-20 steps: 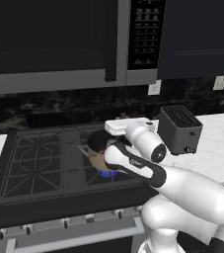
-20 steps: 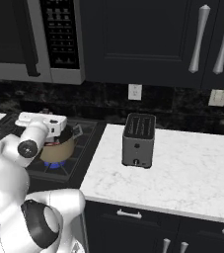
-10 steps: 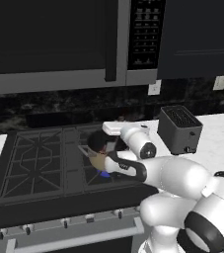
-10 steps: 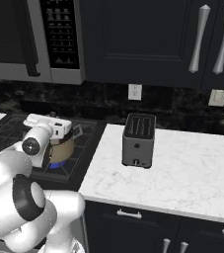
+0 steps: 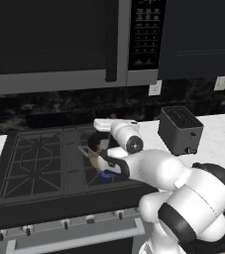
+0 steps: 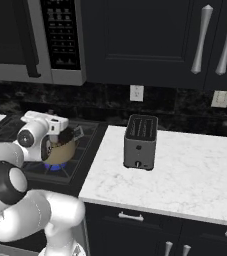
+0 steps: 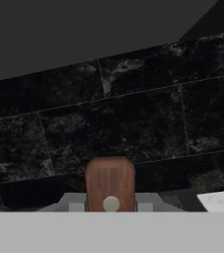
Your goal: Put the potato and lime in the pot. Retrieve the spatula and lightly stir the vegetables in the pot.
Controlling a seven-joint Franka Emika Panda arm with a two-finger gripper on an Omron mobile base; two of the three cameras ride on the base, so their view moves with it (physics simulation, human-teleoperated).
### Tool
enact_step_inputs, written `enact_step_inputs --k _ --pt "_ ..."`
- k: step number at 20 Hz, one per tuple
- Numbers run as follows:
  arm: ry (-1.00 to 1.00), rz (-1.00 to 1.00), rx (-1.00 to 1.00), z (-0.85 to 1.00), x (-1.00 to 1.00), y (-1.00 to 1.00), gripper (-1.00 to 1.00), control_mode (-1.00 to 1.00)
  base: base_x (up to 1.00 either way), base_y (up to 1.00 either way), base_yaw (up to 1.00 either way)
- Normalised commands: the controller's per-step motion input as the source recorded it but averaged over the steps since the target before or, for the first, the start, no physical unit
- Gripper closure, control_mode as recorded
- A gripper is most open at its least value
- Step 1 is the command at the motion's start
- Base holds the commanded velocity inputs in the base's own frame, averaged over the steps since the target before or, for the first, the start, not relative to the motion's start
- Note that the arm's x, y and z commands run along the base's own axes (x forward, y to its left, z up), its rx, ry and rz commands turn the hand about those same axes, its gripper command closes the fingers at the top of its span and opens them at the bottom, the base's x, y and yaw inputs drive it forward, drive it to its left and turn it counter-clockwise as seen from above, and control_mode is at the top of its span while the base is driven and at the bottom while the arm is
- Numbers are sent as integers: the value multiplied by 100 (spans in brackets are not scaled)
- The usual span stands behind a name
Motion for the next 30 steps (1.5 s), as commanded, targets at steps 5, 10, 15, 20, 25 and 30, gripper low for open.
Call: enact_step_inputs --k 5,10,15,20,25,30 --pt "1 -7 0 16 -21 -1 100 -100 0 0 0" --pt "13 -9 0 54 -7 -8 100 -100 0 0 0" --pt "37 -10 0 18 0 -2 100 -100 0 0 0" --pt "22 -4 -3 -33 0 2 100 -100 0 0 0" --pt "-9 0 -12 -51 13 10 100 -100 0 0 0" --pt "-22 0 -14 -62 14 8 100 -100 0 0 0"
